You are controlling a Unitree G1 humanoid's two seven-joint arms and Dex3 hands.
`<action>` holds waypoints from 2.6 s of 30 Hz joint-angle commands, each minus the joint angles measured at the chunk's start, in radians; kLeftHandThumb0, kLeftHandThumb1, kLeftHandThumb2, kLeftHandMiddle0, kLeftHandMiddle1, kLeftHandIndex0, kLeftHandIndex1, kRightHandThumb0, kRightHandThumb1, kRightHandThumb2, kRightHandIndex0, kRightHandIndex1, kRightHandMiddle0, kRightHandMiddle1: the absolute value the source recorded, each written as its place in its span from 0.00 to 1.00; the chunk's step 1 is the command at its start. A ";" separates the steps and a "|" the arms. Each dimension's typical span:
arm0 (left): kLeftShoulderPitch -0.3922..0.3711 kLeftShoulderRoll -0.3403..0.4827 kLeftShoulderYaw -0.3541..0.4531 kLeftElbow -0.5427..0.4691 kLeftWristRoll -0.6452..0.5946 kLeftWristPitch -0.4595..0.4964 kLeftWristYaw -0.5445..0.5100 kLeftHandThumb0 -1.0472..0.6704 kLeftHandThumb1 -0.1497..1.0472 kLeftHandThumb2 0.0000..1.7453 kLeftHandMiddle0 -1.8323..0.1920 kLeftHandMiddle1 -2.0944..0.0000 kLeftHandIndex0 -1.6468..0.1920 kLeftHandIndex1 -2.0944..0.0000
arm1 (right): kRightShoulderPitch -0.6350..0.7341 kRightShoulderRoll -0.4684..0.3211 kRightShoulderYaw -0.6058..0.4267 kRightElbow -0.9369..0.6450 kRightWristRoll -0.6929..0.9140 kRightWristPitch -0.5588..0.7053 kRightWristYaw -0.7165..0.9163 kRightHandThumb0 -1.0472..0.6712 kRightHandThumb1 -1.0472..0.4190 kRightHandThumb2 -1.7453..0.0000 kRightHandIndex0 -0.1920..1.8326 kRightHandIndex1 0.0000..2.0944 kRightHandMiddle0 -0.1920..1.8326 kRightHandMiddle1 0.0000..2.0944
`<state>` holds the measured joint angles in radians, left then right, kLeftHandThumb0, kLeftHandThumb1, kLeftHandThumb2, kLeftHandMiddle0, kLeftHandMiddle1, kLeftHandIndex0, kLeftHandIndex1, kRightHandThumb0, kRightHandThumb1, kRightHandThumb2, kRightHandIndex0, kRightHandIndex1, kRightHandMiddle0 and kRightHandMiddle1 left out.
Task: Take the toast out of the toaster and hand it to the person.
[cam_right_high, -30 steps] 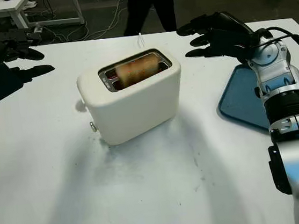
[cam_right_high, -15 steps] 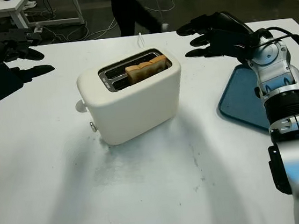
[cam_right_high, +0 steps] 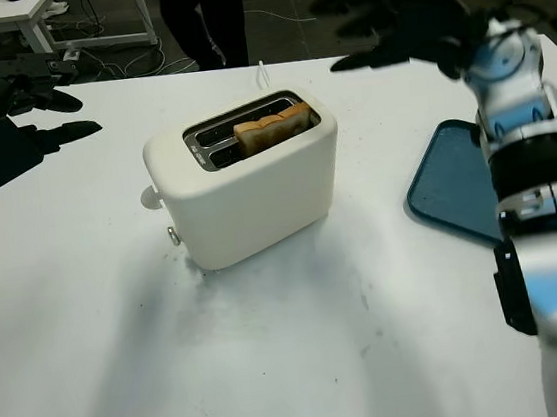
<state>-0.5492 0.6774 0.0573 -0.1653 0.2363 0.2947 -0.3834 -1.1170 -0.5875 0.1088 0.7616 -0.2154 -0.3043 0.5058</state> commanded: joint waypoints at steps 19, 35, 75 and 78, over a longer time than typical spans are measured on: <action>-0.006 0.001 -0.003 -0.009 0.002 0.003 -0.006 0.38 0.85 0.00 0.65 0.68 0.54 0.96 | 0.024 0.070 0.181 -0.241 -0.162 -0.003 0.073 0.27 0.20 1.00 0.53 0.07 0.50 0.01; -0.007 0.007 -0.011 -0.020 0.014 0.022 -0.010 0.38 0.85 0.00 0.65 0.70 0.53 0.96 | 0.016 0.095 0.225 -0.111 -0.222 -0.112 0.018 0.29 0.21 1.00 0.55 0.12 0.54 0.02; 0.006 0.002 -0.003 -0.030 0.001 0.041 -0.010 0.40 0.85 0.00 0.65 0.71 0.54 0.98 | 0.014 -0.026 0.435 -0.082 -0.713 -0.317 -0.523 0.32 0.09 0.70 0.62 0.83 0.47 0.79; 0.006 0.002 -0.004 -0.032 0.003 0.044 -0.009 0.40 0.85 0.00 0.65 0.71 0.53 0.98 | -0.007 -0.017 0.399 -0.036 -0.665 -0.341 -0.571 0.34 0.09 0.75 0.62 0.83 0.50 0.83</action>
<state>-0.5491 0.6775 0.0520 -0.1861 0.2393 0.3316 -0.3850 -1.1124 -0.5996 0.5286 0.7039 -0.9083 -0.6281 -0.0432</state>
